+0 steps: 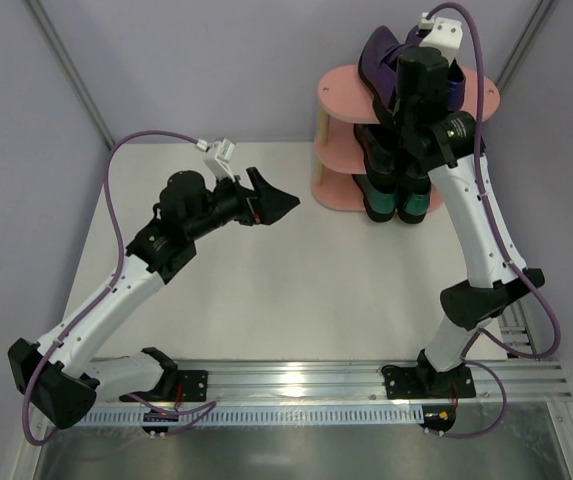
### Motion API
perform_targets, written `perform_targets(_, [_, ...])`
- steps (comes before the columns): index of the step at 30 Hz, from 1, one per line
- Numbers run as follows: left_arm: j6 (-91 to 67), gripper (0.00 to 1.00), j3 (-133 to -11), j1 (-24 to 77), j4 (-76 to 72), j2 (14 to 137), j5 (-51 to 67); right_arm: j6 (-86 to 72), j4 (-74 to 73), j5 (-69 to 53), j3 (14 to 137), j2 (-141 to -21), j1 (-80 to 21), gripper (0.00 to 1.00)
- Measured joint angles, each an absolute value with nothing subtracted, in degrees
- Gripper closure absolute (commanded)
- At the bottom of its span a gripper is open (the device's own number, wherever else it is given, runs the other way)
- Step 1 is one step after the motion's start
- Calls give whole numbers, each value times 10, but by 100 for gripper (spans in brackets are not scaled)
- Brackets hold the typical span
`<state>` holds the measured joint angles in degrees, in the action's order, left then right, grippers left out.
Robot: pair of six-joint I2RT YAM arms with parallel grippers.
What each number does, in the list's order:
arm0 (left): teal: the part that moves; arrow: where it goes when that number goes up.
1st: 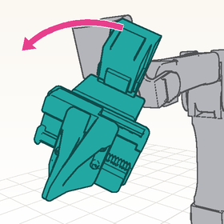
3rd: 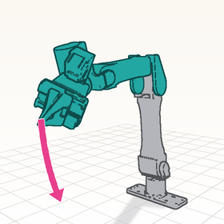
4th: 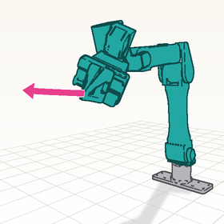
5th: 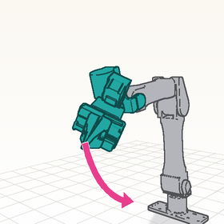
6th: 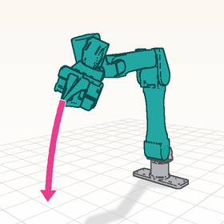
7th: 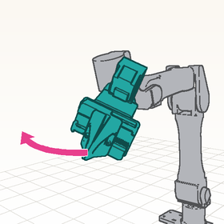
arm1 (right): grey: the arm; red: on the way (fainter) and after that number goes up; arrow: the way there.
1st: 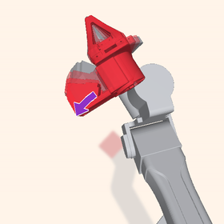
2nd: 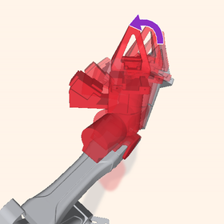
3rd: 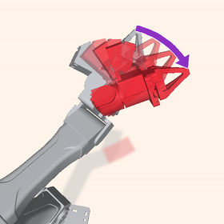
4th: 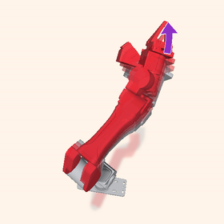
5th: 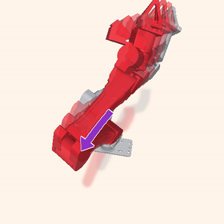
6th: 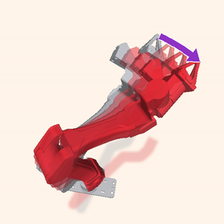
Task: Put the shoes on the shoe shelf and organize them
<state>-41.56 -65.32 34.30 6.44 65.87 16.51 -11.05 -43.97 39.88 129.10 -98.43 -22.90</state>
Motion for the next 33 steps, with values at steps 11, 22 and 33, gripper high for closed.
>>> perform_targets(11, [-416, 0, -653, 343, 72, 658, 165, -47, -405, 432, 1303, -1014, -235, 96])
perform_targets(22, [-416, 0, -653, 343, 82, 657, 165, -53, -374, 366, 1249, -960, -237, 9])
perform_targets(33, [-415, 0, -659, 343, 113, 627, 150, -48, -350, 304, 1217, -818, -251, 0])
